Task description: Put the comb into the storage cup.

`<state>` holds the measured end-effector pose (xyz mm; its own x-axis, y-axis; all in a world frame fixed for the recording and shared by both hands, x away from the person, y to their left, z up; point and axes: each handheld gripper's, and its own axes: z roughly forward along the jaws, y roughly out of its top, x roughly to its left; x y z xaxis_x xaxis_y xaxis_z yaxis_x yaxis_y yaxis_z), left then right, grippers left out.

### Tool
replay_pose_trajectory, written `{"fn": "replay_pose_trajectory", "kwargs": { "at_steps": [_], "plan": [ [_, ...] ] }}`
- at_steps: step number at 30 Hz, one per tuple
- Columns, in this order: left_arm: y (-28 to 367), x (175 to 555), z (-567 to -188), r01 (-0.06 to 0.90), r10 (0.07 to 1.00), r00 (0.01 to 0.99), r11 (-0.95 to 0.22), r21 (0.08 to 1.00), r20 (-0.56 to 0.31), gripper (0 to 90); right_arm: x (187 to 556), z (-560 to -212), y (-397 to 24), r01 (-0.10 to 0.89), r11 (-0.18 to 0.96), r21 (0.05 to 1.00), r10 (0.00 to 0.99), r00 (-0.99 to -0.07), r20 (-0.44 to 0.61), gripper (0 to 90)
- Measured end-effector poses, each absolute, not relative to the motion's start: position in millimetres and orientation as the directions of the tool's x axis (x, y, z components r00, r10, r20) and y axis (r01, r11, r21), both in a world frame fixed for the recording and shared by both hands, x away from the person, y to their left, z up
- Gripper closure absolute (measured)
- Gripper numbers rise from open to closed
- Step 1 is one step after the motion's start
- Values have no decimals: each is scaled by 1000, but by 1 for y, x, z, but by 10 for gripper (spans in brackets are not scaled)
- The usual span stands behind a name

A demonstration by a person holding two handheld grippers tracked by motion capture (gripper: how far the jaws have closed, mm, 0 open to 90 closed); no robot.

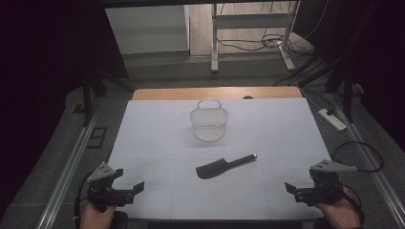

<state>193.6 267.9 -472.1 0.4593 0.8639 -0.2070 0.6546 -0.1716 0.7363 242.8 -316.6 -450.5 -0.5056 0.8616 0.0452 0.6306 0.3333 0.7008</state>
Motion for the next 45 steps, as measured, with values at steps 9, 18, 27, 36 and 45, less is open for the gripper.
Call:
{"fn": "replay_pose_trajectory", "kwargs": {
  "at_steps": [9,18,27,36,45],
  "plan": [
    [268,194,-472,657,865,456,-167,735,-211,26,250,-449,-311,609,353,711,829,-555,64,0],
    [269,195,-472,659,864,455,-163,734,-216,26,261,-445,-300,604,371,705,806,-586,79,0],
    [269,195,-472,660,864,454,-159,735,-221,26,269,-446,-287,598,401,694,794,-605,62,0],
    [269,195,-472,664,865,452,-161,731,-220,26,276,-444,-276,602,418,680,779,-623,74,0],
    [269,196,-473,667,867,447,-158,728,-221,26,287,-443,-264,575,451,683,767,-641,33,0]
  ]
}}
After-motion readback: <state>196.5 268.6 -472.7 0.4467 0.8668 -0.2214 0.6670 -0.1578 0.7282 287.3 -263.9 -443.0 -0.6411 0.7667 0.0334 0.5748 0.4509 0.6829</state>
